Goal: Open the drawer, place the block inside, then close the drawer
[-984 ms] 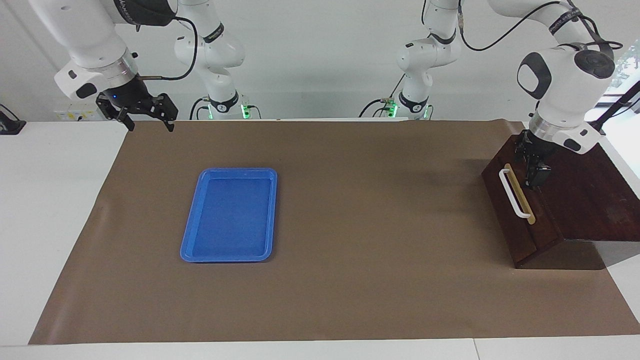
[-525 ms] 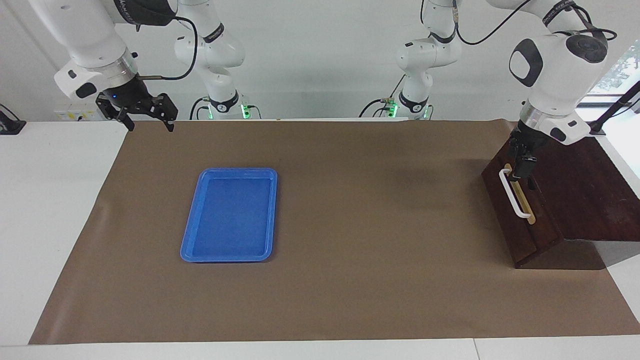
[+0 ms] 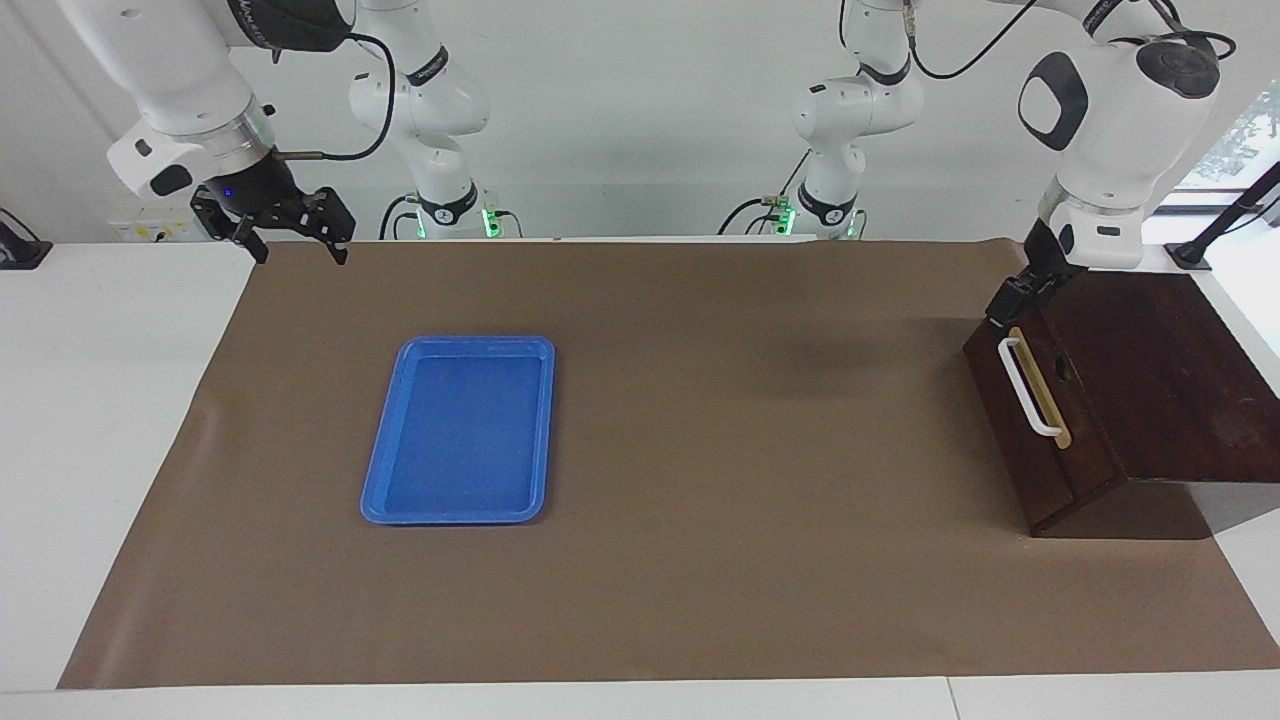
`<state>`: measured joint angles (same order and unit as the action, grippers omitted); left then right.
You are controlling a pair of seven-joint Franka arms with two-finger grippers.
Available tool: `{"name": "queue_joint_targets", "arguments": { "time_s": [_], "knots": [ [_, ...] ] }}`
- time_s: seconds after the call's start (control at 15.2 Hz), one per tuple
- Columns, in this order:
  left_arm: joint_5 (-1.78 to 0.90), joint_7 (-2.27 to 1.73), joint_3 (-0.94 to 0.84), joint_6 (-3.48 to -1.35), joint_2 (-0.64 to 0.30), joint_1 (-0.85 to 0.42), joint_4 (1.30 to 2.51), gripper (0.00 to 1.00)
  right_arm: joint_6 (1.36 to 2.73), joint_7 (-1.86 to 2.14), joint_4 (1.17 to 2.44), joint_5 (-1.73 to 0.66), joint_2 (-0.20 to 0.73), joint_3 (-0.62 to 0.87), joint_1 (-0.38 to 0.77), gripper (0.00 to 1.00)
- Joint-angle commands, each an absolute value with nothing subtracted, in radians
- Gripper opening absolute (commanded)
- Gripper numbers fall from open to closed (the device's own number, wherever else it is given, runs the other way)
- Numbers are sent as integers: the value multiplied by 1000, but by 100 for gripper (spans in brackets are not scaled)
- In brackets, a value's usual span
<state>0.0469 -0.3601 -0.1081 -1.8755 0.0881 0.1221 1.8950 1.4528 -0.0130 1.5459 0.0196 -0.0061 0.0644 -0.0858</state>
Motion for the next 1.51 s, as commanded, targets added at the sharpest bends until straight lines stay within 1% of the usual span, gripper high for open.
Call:
{"name": "queue_joint_targets", "arguments": {
  "time_s": [0.0,0.13,0.26,0.39,0.59,0.85,0.98,1.44],
  "knots": [
    [-15,-261,-103,-1856,100,115,1887,100,1465,-21,1557,26,-18,64,-89,100],
    [-173,-267,-101,-1847,92,115,1847,100,1465,-21,1557,26,-18,63,-90,100],
    [-170,-267,-110,-1855,95,98,1841,100,1465,-20,1557,26,-18,63,-92,100],
    [-150,-261,-115,-1826,100,92,1842,100,1465,-18,1557,26,-18,63,-95,100],
    [-31,-203,-127,-1767,100,52,1839,100,1466,-18,1555,26,-18,64,-95,100],
    [-22,-81,-127,-1681,101,52,1836,100,1466,-18,1555,28,-18,63,-94,100],
    [24,-51,-129,-1645,109,52,1838,100,1466,-17,1555,28,-18,63,-95,100],
    [21,-38,-129,-1644,87,54,1776,100,1466,-20,1557,28,-18,63,-92,100]
  ]
}}
